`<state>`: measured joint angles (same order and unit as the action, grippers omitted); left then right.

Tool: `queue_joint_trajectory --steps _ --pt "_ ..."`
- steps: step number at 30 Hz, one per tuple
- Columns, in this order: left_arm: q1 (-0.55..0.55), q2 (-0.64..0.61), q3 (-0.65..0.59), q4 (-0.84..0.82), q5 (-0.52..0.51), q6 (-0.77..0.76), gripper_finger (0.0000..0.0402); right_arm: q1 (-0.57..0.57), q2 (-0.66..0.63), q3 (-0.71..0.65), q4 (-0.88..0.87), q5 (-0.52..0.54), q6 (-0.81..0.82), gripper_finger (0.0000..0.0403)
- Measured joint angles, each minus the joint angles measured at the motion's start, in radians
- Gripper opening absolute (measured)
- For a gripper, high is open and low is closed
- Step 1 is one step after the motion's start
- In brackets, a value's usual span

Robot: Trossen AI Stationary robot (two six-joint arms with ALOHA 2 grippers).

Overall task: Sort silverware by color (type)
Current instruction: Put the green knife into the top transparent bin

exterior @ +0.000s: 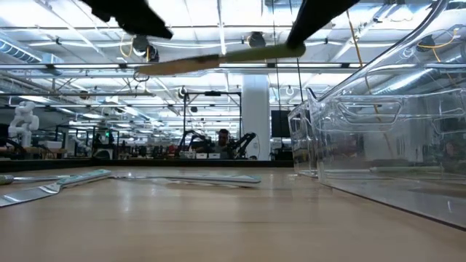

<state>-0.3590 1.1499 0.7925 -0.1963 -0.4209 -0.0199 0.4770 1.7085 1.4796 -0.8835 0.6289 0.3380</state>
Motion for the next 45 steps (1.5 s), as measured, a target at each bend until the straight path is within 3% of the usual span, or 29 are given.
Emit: queue_joint_trajectory --steps 6,10,14,21,29,38,45 --pt "-0.077 0.048 0.000 0.160 0.002 0.175 0.0239 0.030 -0.004 0.000 -0.040 0.054 0.051 0.0013" --pt "-0.116 0.105 0.000 0.162 -0.024 0.239 0.0239 0.029 -0.004 0.000 -0.040 0.056 0.060 0.0012" --pt "-0.094 0.200 0.000 0.176 -0.096 0.231 0.0239 0.029 -0.004 0.000 -0.034 0.059 0.062 0.0010" --pt "-0.003 0.346 -0.001 0.314 -0.102 0.208 0.0239 0.027 -0.004 0.000 -0.026 0.058 0.065 0.0000" --pt "0.098 0.464 -0.001 0.449 0.095 0.161 0.0239 0.027 -0.004 0.000 -0.045 0.050 0.063 0.0000" --pt "0.143 0.613 0.000 0.566 0.193 0.191 0.0239 0.027 -0.004 0.000 -0.046 0.024 0.066 0.0000" --pt "0.195 0.646 0.000 0.565 0.189 0.199 0.0239 0.027 -0.003 0.000 -0.045 0.022 0.065 0.0000"
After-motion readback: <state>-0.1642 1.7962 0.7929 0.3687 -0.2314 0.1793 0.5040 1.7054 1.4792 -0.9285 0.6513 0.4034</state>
